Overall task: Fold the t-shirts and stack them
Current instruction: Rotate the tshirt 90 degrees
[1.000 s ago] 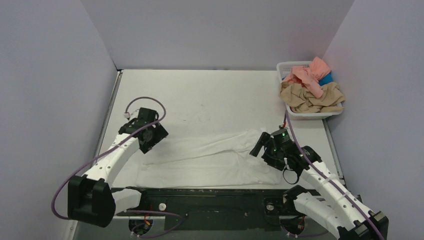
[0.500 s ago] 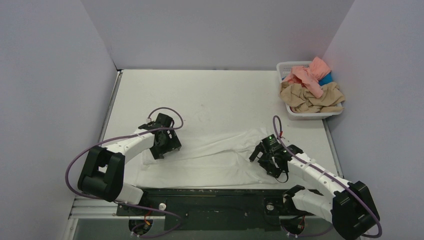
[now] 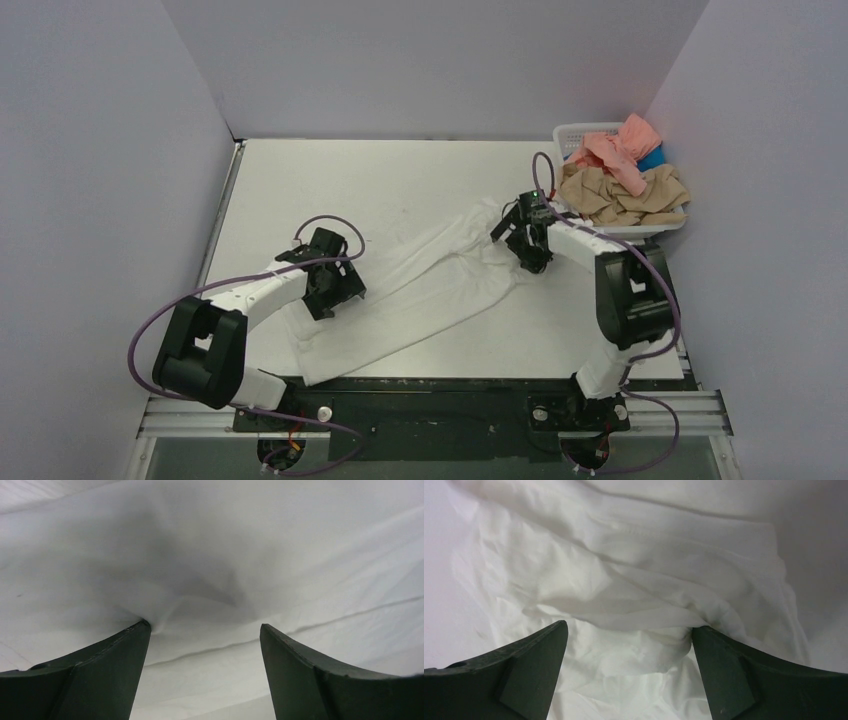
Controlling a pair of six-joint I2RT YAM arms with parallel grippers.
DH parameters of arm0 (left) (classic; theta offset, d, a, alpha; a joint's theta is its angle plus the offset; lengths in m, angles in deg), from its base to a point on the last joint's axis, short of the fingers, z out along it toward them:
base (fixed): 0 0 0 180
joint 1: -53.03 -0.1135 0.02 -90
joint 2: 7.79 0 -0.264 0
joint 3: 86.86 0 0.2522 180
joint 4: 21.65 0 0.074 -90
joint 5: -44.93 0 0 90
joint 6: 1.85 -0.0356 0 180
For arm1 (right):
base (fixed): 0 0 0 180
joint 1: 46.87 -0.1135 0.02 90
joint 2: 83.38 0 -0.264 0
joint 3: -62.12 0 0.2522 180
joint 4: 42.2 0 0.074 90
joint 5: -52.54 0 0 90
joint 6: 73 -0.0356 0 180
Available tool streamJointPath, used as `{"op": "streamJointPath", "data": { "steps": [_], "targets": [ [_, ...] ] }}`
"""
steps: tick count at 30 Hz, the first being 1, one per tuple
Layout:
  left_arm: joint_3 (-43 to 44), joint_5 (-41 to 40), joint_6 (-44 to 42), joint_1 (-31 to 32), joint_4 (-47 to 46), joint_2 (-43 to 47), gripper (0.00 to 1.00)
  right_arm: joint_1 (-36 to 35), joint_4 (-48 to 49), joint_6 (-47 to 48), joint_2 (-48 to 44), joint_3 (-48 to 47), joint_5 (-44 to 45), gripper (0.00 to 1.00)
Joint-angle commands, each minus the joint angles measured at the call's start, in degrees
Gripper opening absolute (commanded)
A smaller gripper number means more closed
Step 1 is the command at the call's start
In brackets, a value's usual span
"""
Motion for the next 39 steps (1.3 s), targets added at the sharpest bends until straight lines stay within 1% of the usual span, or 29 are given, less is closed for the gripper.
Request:
{"op": "streamJointPath", "data": {
  "steps": [1,2,3,4,5,6,7,8,9,10,11,12,14,15,17,19,20,23,24,27,30,31,33,34,35,36,37,38,39],
  "targets": [
    [-1.68,3.90,10.58,5.27,-2.64,0.05,0.91,1.36,0.42,-0.16,14.70,-16.83,-4.93,0.90],
    [-2.04,3.64,15.20,7.54,-2.54,0.04,0.91,1.36,-0.40,-0.79,19.37,-20.28,-5.54,0.90],
    [-2.27,1.86,19.28,8.80,-2.87,0.13,0.91,1.37,-1.37,-2.08,21.82,-27.98,-6.61,0.90],
    [-2.67,1.04,22.25,11.94,-3.79,0.16,0.91,1.21,-2.87,-2.98,27.06,-31.79,-7.04,0.90],
    [-2.71,-0.66,24.41,13.51,-4.06,0.14,0.91,1.03,-3.31,-4.72,29.58,-39.63,-8.13,0.89],
    [-2.44,-1.45,28.13,16.90,-4.79,0.08,0.91,0.54,-4.41,-5.62,34.80,-43.72,-8.55,0.89],
    [-2.15,-2.64,29.54,18.53,-5.22,-0.36,0.91,0.25,-4.91,-7.42,37.36,-51.11,-9.23,0.89],
    [-1.24,-3.66,31.78,21.34,-5.81,-0.65,0.91,-0.36,-5.29,-8.42,42.28,-54.65,-9.62,0.89],
    [-0.24,-4.10,32.51,22.78,-6.12,-1.42,0.92,-0.77,-4.65,-10.76,44.35,-60.04,-10.49,0.89],
    [0.30,-4.75,33.52,25.13,-6.47,-1.84,0.92,-1.45,-2.15,-12.07,47.46,-61.97,-10.96,0.89],
    [1.44,-4.86,33.99,25.94,-6.41,-2.75,0.92,-1.75,-0.67,-14.39,48.70,-64.68,-11.24,0.89],
    [2.02,-5.01,33.96,27.17,-6.37,-3.12,0.92,-2.27,2.78,-15.29,50.41,-65.69,-11.42,0.89],
    [3.91,-5.51,33.13,28.32,-6.01,-3.85,0.92,-2.69,6.36,-16.50,51.82,-68.87,-10.98,0.89],
    [5.48,-5.90,32.07,28.50,-4.99,-3.94,0.92,-2.68,6.53,-16.00,52.02,-71.57,-10.83,0.89],
    [8.48,-8.18,30.88,28.94,-0.85,-3.11,0.92,-2.26,5.24,-14.22,50.49,-73.09,-9.92,0.89],
    [10.66,-11.80,29.50,29.58,2.63,-0.66,0.92,-1.75,2.79,-10.54,43.54,-70.82,-7.39,0.90],
    [11.07,-14.08,29.00,29.71,3.46,0.38,0.92,-1.54,1.94,-7.59,41.64,-69.42,-5.45,0.90],
    [11.41,-19.30,27.15,29.92,7.86,6.77,0.92,-1.59,-4.12,-1.08,32.66,-68.37,-3.65,0.91],
    [10.94,-20.22,26.81,29.92,8.75,9.55,0.92,-1.69,-5.52,1.58,30.84,-67.49,-2.94,0.91],
    [9.57,-25.09,26.73,29.82,16.35,14.70,0.92,-3.27,-12.18,8.34,22.36,-63.75,-0.53,0.92],
    [6.25,-27.18,27.79,29.22,24.08,20.40,0.92,-5.80,-19.48,17.43,17.53,-58.57,4.74,0.92],
    [5.27,-26.87,27.26,28.65,24.68,21.59,0.92,-7.06,-23.11,18.86,15.31,-57.19,5.54,0.92],
    [2.04,-24.43,24.48,27.09,24.98,24.39,0.92,-8.75,-26.92,21.63,11.32,-51.45,8.25,0.92],
    [-0.24,-23.31,22.37,25.68,24.31,25.95,0.92,-9.27,-27.19,22.06,9.62,-45.91,8.61,0.92],
    [-1.27,-20.89,21.47,24.90,23.88,26.65,0.92,-10.50,-27.07,23.12,6.56,-43.25,9.32,0.92],
    [-3.70,-19.61,19.05,23.57,21.82,27.97,0.92,-12.08,-27.22,23.50,5.00,-38.43,10.11,0.92],
    [-4.98,-16.41,17.66,22.79,20.17,28.58,0.92,-12.91,-27.48,24.14,2.09,-34.02,11.23,0.92],
    [-7.29,-12.51,15.02,21.37,16.98,29.57,0.92,-14.95,-28.14,24.41,-0.88,-31.68,11.55,0.91],
    [-9.58,-10.67,12.86,20.77,15.16,30.35,0.92,-16.10,-28.29,24.08,-2.67,-26.22,12.14,0.90]
  ]
}}
